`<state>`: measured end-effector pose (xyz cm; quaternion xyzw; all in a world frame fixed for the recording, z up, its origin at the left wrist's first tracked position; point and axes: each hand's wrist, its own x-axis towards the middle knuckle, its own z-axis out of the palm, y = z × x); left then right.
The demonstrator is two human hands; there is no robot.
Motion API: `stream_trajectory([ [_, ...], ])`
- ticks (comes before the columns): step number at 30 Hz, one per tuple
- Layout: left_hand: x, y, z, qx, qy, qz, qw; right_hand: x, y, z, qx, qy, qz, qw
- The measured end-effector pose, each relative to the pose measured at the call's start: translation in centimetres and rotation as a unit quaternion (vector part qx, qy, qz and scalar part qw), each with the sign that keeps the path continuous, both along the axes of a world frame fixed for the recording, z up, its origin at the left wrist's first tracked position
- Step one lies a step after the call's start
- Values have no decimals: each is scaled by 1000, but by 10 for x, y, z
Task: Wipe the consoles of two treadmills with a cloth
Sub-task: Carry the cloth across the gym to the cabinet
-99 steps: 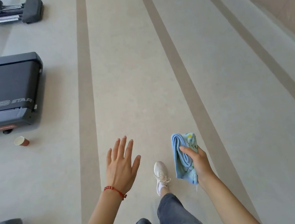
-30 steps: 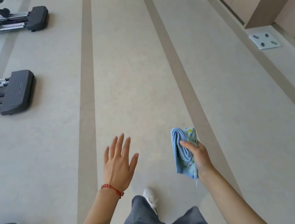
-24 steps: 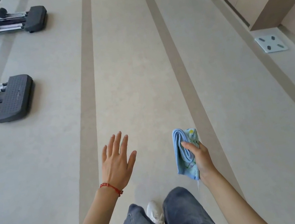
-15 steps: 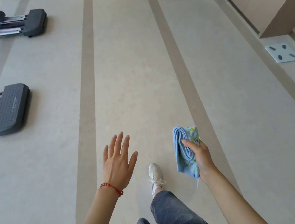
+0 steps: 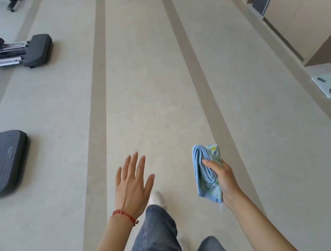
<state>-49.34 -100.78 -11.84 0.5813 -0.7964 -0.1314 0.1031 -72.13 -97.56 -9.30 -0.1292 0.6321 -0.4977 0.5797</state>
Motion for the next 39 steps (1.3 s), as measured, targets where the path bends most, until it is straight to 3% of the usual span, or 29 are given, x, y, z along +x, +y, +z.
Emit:
stream_trajectory([
  [18, -39, -418, -1, -4, -31, -57, 998, -29, -395, -3, 3, -10, -39, 999],
  [39, -176, -825, -7, 5, -14, -36, 999, -169, -811, 1, 10, 0, -36, 999],
])
